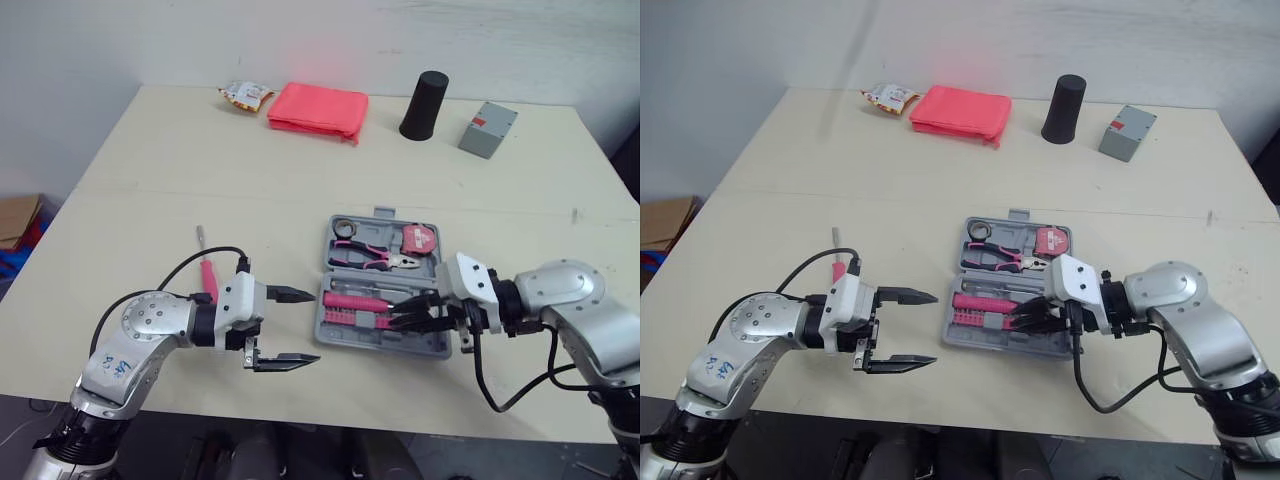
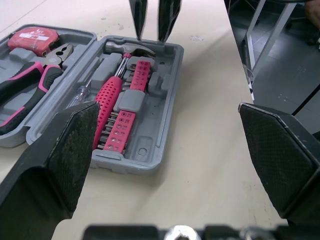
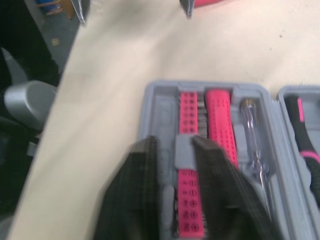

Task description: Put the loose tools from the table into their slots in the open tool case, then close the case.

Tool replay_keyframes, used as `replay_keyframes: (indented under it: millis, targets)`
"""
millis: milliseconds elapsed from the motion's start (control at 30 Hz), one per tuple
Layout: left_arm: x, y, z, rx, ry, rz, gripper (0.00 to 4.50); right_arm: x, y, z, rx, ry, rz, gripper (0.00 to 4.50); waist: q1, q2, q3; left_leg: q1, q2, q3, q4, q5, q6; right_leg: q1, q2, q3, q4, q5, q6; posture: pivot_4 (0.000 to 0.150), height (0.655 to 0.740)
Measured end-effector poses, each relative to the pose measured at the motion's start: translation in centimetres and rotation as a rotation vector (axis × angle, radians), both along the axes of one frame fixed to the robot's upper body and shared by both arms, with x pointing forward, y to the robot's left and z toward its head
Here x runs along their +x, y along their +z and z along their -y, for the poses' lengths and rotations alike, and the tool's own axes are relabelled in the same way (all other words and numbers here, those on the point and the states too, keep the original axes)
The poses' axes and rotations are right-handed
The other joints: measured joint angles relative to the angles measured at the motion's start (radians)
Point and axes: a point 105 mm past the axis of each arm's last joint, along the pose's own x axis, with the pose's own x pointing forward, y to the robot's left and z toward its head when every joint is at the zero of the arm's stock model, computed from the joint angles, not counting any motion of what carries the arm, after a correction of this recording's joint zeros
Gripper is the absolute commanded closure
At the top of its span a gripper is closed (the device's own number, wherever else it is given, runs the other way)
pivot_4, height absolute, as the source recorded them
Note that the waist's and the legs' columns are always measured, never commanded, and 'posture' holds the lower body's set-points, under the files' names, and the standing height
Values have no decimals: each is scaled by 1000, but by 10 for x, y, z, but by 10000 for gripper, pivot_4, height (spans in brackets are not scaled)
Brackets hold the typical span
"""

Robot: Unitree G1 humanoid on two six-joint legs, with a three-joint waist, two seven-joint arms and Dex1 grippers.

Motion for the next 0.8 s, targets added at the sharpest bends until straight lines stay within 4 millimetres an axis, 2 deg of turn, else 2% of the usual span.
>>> replay_keyframes:
  millis: [67, 200, 400, 500, 667, 767, 800]
  targets:
    - [1, 3, 1, 0, -7, 11, 0, 7, -8, 4, -2, -28, 19, 44785, -1, 0, 0, 1, 0, 0, 0, 0, 0, 0, 0, 0, 0, 0, 0, 1500, 7400]
    - [1, 2, 0, 10, -12, 10, 0, 9, -34, 13, -76, -30, 30, 44785, 1, 0, 0, 1, 0, 0, -1, 0, -1, 0, 1, 0, 0, 0, 0, 1500, 7400]
    - [1, 2, -5, 27, 2, 12, 0, 10, -40, 15, -93, -14, 89, 44785, 1, -2, -1, 7, 1, 0, -1, 0, -1, 7, 1, 0, -1, 0, 0, 1500, 7400]
    - [2, 2, -8, 31, 16, 14, 0, 10, -47, 14, -83, -11, 107, 44785, 0, -4, -2, 21, 1, -1, -4, -4, -2, 22, 0, -1, -5, -1, -1, 1500, 7400]
    - [12, 4, -18, 10, 94, 32, 0, 10, -45, 13, 0, -39, 106, 44785, -2, -6, -3, 25, 3, -2, -4, -9, -2, 28, 1, -3, -7, -2, -3, 1500, 7400]
    - [17, 7, -36, -15, 189, 50, 0, 7, -36, 21, 73, -100, 88, 44785, 2, -4, -1, 20, 4, -1, -4, -9, -2, 22, 1, -3, -7, -3, -4, 1500, 7400]
    - [20, 8, -49, -23, 247, 50, 0, 4, -26, 28, 124, -128, 83, 41804, 4, -3, -1, 17, 3, -1, -4, -10, -2, 20, 1, -3, -7, -3, -4, 1500, 7400]
